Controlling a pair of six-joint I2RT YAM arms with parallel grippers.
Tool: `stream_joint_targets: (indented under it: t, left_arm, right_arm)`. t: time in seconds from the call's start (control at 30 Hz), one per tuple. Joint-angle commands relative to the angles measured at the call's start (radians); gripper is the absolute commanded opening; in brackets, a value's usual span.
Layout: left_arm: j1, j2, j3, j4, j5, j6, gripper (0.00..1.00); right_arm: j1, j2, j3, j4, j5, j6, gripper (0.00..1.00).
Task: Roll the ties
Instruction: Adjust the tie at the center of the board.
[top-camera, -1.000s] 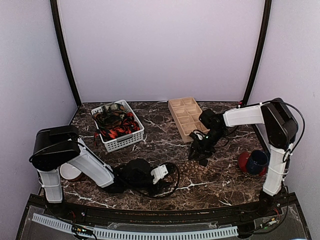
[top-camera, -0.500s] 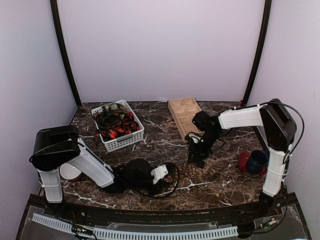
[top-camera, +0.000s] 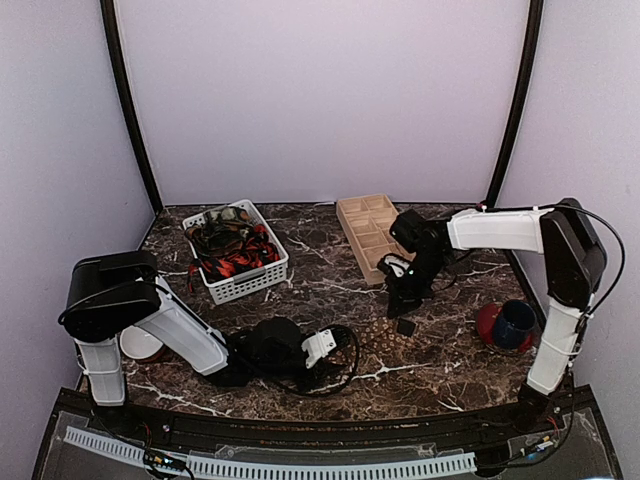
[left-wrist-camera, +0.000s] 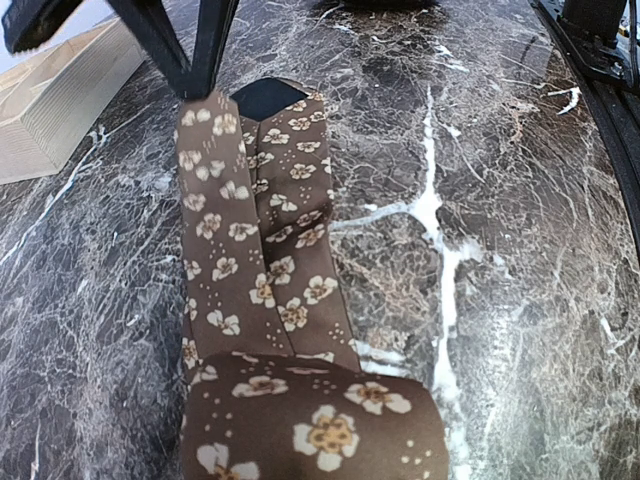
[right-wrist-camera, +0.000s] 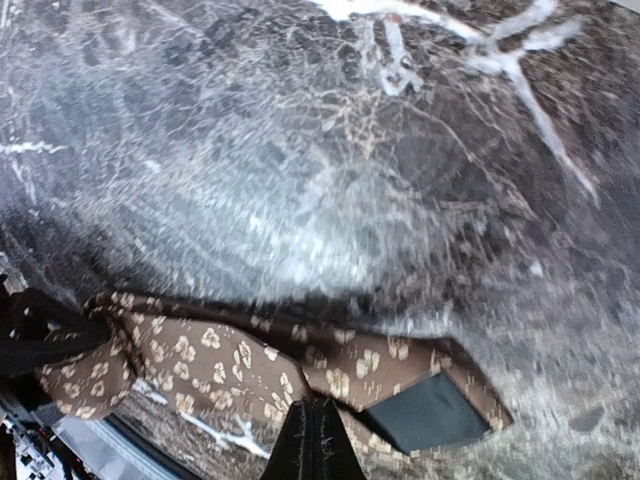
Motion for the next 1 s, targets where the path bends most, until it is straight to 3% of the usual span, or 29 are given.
stream_joint_targets:
  t: [0.0,0.67,0.97]
  left_arm:
    - [-0.004,-0.001,-0.035,-0.126,0.004,0.007,0.24]
    - [-0.001,-0.027,-0.061,-0.132,0.055,0.008,0.23]
    - [0.006,-0.075,-0.051,-0.256,0.079,0.041,0.23]
  right_arm:
    - [-0.033,-0.092,-0.062,-0.048,0.029,0.002,0.0]
    - [-0.049,0.027,-0.154,0.049,0.099,-0.002,0.0]
    - [-0.054,0.028,-0.16,0.03,0.108,0.004,0.03]
